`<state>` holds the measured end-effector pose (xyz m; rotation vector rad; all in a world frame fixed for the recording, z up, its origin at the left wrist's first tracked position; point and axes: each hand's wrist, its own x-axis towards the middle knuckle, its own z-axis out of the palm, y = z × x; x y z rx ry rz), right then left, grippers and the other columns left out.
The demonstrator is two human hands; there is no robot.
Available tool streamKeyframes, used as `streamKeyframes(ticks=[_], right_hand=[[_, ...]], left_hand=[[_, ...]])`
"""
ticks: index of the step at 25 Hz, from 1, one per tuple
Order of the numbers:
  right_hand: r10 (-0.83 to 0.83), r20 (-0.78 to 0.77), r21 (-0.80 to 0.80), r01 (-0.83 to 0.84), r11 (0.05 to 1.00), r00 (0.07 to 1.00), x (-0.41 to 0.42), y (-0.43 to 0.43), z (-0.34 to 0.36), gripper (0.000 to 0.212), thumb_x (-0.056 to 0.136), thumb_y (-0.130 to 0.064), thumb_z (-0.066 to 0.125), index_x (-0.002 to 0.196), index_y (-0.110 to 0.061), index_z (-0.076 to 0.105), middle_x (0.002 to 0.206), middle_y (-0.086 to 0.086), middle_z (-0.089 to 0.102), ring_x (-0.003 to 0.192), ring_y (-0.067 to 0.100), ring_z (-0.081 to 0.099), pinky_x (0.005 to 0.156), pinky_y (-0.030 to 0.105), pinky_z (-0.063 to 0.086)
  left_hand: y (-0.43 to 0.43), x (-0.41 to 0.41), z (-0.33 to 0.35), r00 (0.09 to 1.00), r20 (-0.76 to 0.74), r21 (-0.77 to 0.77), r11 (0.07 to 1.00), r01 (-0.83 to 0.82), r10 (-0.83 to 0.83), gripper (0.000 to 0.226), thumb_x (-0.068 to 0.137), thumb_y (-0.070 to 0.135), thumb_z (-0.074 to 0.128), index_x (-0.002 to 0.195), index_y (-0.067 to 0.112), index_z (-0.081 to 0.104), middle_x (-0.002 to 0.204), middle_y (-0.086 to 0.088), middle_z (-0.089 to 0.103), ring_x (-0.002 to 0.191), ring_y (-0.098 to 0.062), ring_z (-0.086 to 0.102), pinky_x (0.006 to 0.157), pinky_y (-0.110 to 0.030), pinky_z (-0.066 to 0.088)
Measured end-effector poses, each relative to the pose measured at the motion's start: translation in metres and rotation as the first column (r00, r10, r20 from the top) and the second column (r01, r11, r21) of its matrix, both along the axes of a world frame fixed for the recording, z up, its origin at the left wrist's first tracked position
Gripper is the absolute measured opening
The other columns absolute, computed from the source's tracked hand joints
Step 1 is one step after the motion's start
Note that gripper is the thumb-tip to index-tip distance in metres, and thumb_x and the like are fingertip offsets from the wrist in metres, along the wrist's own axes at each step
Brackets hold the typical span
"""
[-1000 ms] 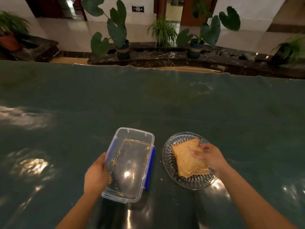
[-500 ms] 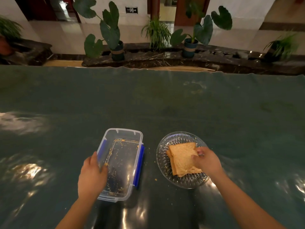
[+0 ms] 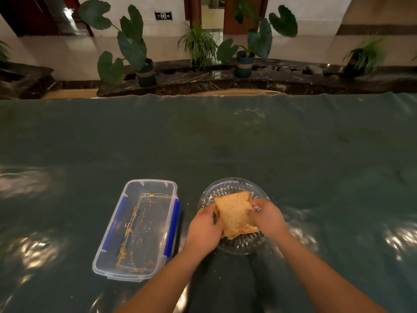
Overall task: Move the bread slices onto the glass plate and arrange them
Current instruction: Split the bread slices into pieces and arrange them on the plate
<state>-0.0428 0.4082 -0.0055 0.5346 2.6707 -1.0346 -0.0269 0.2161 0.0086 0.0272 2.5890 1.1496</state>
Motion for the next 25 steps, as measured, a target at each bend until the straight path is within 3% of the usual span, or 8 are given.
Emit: streamKeyframes(ticks=[3, 5, 7, 9, 13, 17, 21, 25], right_hand=[[0.045, 0.031, 0.014, -0.045, 0.999, 0.999, 0.001, 0.002, -0.002, 0.012, 0.085, -0.027, 0.062, 0.094, -0.019, 0.062, 0.094, 0.004, 0.069, 0.084, 0.025, 0.064, 0.081, 0.033, 0.052], [0.056, 0.044, 0.015, -0.056, 0.998, 0.997, 0.001, 0.004, -0.008, 0.017, 0.085, -0.03, 0.062, 0.101, -0.023, 0.063, 0.099, 0.0, 0.068, 0.087, 0.021, 0.064, 0.078, 0.029, 0.049], [0.054, 0.042, 0.035, -0.055, 0.998, 0.998, 0.002, 0.005, -0.013, 0.019, 0.085, -0.035, 0.063, 0.103, -0.027, 0.062, 0.1, -0.001, 0.066, 0.087, 0.019, 0.064, 0.077, 0.03, 0.049], [0.056, 0.04, 0.05, -0.058, 0.997, 0.998, 0.002, 0.005, -0.015, 0.021, 0.085, -0.038, 0.064, 0.102, -0.026, 0.06, 0.099, 0.0, 0.066, 0.085, 0.019, 0.063, 0.075, 0.031, 0.049], [0.028, 0.018, 0.055, -0.029, 0.998, 0.999, 0.002, 0.006, -0.02, 0.035, 0.084, -0.037, 0.068, 0.112, -0.017, 0.061, 0.105, 0.0, 0.066, 0.094, 0.022, 0.065, 0.073, 0.03, 0.048], [-0.062, -0.016, 0.001, 0.062, 0.998, 0.998, 0.001, 0.006, -0.02, 0.011, 0.082, -0.023, 0.066, 0.09, -0.024, 0.059, 0.09, -0.007, 0.066, 0.085, 0.018, 0.064, 0.073, 0.032, 0.051], [-0.124, -0.061, -0.087, 0.119, 0.989, 0.99, -0.001, 0.005, -0.016, 0.011, 0.079, -0.023, 0.069, 0.084, -0.025, 0.059, 0.08, -0.01, 0.064, 0.083, 0.016, 0.063, 0.07, 0.028, 0.044], [-0.139, 0.003, -0.181, 0.137, 0.974, 0.99, -0.005, 0.002, -0.017, 0.021, 0.075, -0.029, 0.078, 0.083, -0.018, 0.063, 0.079, 0.0, 0.069, 0.077, 0.017, 0.064, 0.07, 0.033, 0.049]], left_hand=[[0.014, -0.009, -0.016, 0.991, 0.13, 0.015, 0.999, -0.035, 0.033, 0.035, 0.097, 0.033, 0.051, 0.131, 0.025, 0.053, 0.109, 0.003, 0.068, 0.094, -0.012, 0.062, 0.081, -0.03, 0.052], [0.017, -0.011, -0.028, 0.979, 0.202, 0.041, 0.998, -0.037, 0.028, 0.045, 0.096, 0.028, 0.05, 0.141, 0.024, 0.044, 0.109, 0.002, 0.067, 0.092, -0.012, 0.062, 0.071, -0.024, 0.049], [0.02, -0.012, -0.038, 0.949, 0.299, 0.138, 0.979, -0.147, 0.1, 0.048, 0.094, 0.024, 0.052, 0.142, 0.021, 0.045, 0.11, 0.0, 0.068, 0.096, -0.017, 0.065, 0.075, -0.031, 0.055], [0.021, -0.015, -0.045, 0.889, 0.401, 0.235, 0.912, -0.335, 0.223, 0.033, 0.094, 0.02, 0.055, 0.126, 0.015, 0.059, 0.103, -0.002, 0.069, 0.096, -0.022, 0.067, 0.085, -0.047, 0.059], [0.023, -0.018, -0.046, 0.786, 0.517, 0.326, 0.771, -0.547, 0.339, 0.017, 0.094, 0.012, 0.062, 0.109, 0.008, 0.067, 0.094, -0.006, 0.071, 0.089, -0.026, 0.07, 0.074, -0.042, 0.061], [0.017, -0.02, -0.047, 0.701, 0.631, 0.363, 0.672, -0.645, 0.332, 0.02, 0.094, 0.017, 0.064, 0.111, 0.007, 0.066, 0.106, -0.013, 0.072, 0.099, -0.031, 0.07, 0.078, -0.043, 0.061], [0.01, -0.023, -0.051, 0.703, 0.642, 0.39, 0.658, -0.644, 0.307, 0.022, 0.096, 0.014, 0.06, 0.115, 0.005, 0.066, 0.109, -0.015, 0.072, 0.1, -0.03, 0.07, 0.085, -0.047, 0.06], [0.01, -0.025, -0.049, 0.721, 0.637, 0.417, 0.666, -0.619, 0.271, 0.021, 0.098, 0.013, 0.055, 0.115, 0.008, 0.066, 0.109, -0.013, 0.073, 0.101, -0.029, 0.07, 0.087, -0.049, 0.059]])
